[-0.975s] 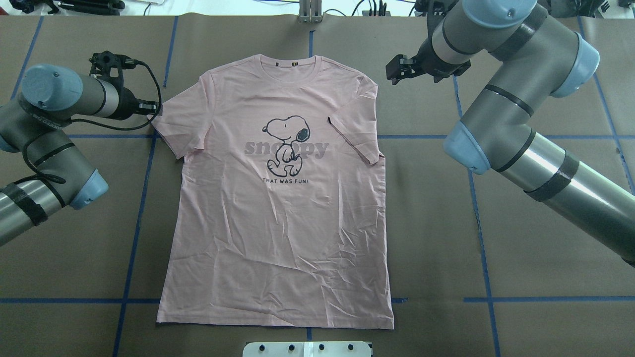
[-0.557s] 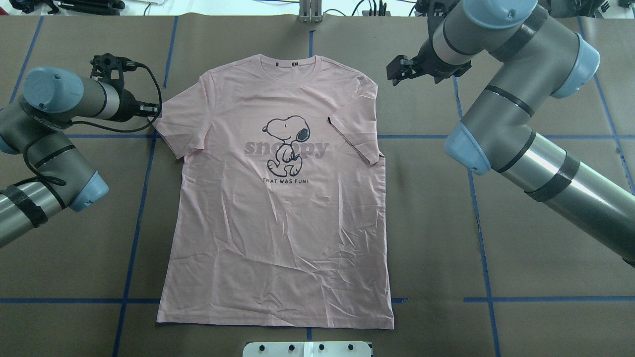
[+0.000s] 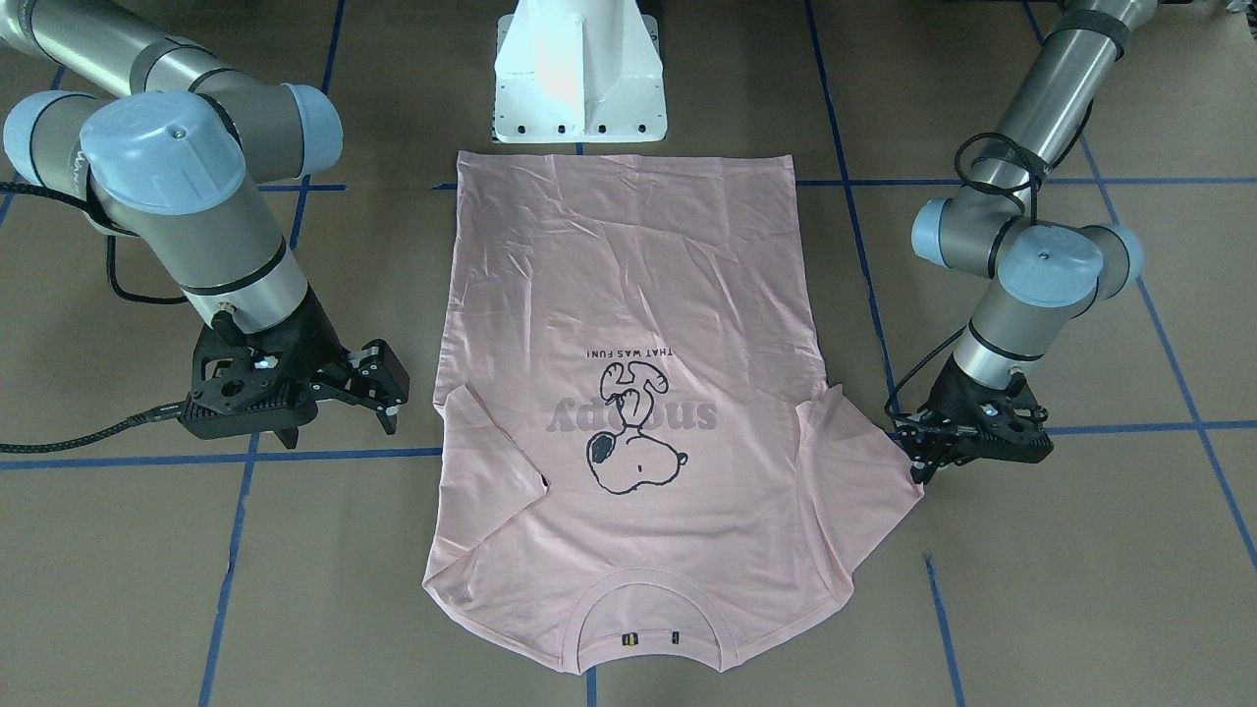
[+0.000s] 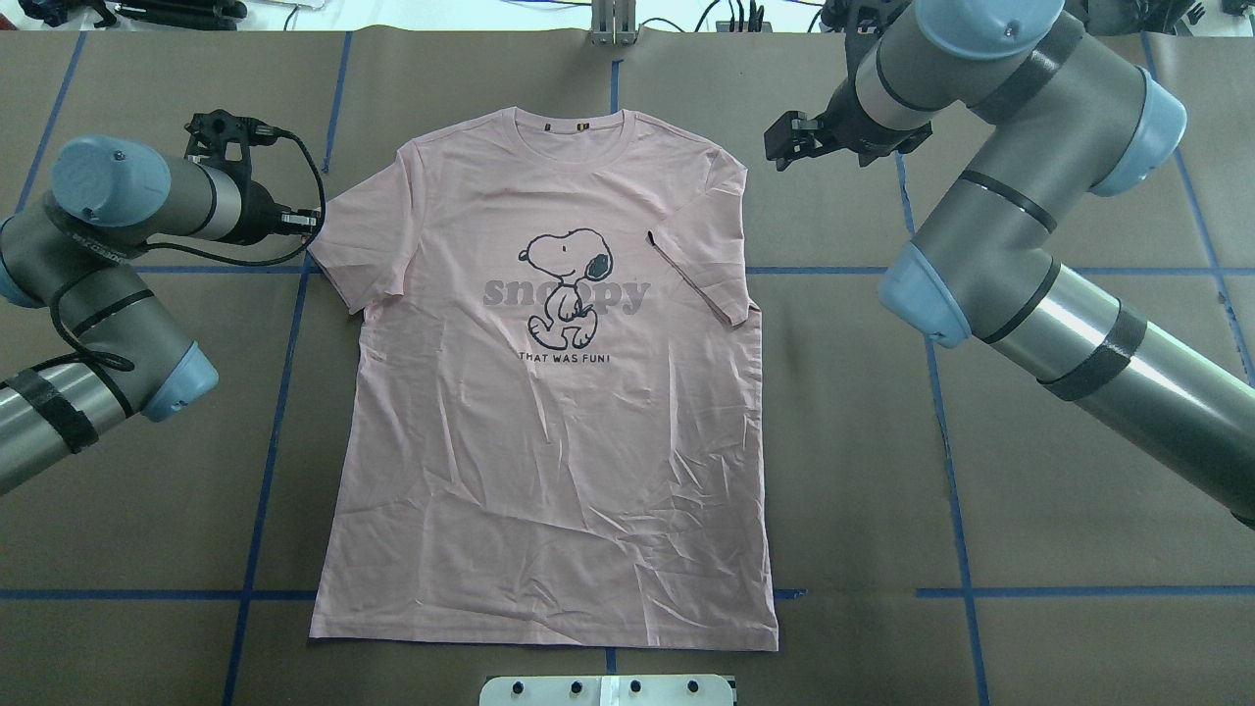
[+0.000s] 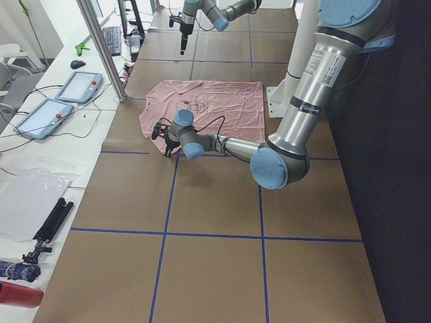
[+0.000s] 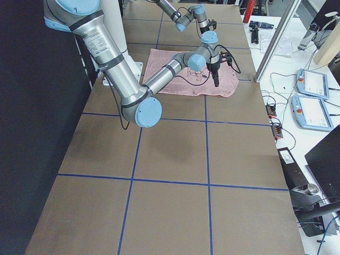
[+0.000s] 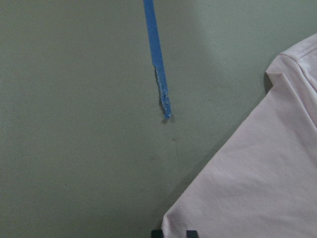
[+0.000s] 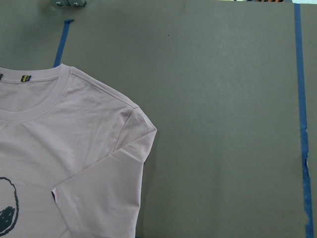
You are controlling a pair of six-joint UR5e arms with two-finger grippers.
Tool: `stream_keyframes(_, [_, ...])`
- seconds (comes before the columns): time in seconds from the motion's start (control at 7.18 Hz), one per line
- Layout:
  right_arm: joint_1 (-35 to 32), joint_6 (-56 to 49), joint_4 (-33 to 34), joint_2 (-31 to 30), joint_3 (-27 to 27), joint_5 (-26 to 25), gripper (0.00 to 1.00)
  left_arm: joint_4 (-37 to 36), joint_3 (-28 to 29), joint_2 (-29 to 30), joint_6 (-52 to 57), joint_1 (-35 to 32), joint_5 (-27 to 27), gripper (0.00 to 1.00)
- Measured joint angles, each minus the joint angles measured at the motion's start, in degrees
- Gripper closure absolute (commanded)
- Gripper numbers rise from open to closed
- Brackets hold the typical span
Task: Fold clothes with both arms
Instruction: 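Move the left gripper to the sleeve nearest it, then fold the sleeve nearest the left gripper inward toward the collar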
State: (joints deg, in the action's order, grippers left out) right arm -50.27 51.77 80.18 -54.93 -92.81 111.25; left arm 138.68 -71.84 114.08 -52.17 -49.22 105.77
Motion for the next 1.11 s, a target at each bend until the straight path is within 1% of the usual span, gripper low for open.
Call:
stream_keyframes(0.28, [0.0, 0.0, 0.0, 0.0, 0.0, -0.1, 0.00, -1.5, -2.1, 0.3, 0.0, -0.1, 0.1, 1.00])
stream_keyframes(0.42, [0.0, 0.0, 0.0, 0.0, 0.0, -0.1, 0.00, -5.0, -4.8, 0.8, 0.0, -0.1, 0.2, 1.00])
stream_keyframes(0.56, [0.0, 0.0, 0.0, 0.0, -0.1, -0.1, 0.00, -11.9, -8.8, 2.3, -0.1, -0.1, 0.2, 1.00])
stream_keyframes(0.7, [0.0, 0.1, 0.0, 0.0, -0.1, -0.1, 0.00, -20.2, -12.5, 4.9, -0.4, 0.1, 0.3, 1.00])
stream_keyframes(0.84, [0.0, 0.1, -0.1, 0.0, -0.1, 0.0, 0.00, -27.5, -14.2, 8.3, -2.2, 1.3, 0.2, 1.00])
stream_keyframes(0.98, [0.0, 0.1, -0.1, 0.0, -0.2, 0.0, 0.00, -31.6, -13.6, 11.8, -5.3, 3.0, 0.1, 1.00])
stream_keyframes(1.11, [0.0, 0.1, -0.1, 0.0, -0.1, 0.0, 0.00, -33.3, -10.7, 15.4, -7.9, 4.2, -0.1, 1.00])
